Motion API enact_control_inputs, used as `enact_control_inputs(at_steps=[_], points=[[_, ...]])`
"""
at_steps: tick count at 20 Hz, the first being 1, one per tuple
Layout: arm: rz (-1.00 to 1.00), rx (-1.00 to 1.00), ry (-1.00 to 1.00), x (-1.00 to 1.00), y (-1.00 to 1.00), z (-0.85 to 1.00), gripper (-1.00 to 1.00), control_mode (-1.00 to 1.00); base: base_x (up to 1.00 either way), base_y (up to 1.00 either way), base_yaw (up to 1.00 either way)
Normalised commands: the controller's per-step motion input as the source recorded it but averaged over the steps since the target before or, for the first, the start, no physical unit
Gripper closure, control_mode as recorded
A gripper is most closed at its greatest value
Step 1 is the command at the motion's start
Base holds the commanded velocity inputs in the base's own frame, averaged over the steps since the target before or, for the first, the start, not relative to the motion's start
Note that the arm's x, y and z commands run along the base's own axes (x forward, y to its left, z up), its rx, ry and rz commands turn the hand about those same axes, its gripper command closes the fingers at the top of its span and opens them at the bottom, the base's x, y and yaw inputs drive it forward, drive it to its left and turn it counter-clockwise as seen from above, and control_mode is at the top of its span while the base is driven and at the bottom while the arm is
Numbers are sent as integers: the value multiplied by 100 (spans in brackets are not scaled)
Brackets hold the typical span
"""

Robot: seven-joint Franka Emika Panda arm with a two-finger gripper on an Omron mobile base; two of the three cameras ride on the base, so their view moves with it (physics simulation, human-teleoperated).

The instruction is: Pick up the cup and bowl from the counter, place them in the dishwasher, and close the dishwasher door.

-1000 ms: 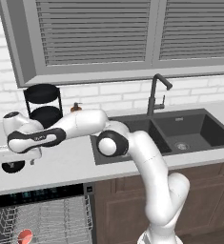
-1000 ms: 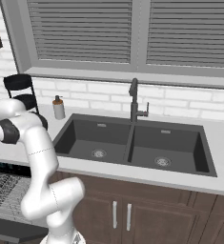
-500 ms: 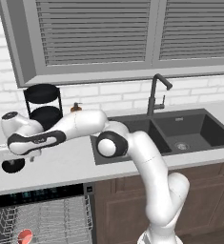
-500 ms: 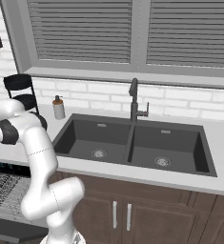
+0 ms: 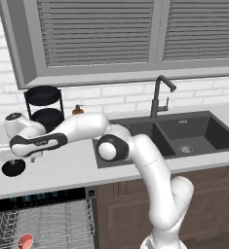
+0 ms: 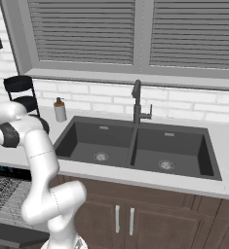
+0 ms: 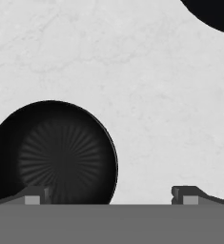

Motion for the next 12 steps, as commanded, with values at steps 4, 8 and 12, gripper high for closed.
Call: enact_control_inputs(at_steps=[4,8,12], points=[[0,0,0,-1,14,-9,-100,-100,0,0,0],[4,0,0,-16,4,-12,-100,-100,0,0,0],[5,0,3,-4,0,-39,-100,-100,0,0,0]])
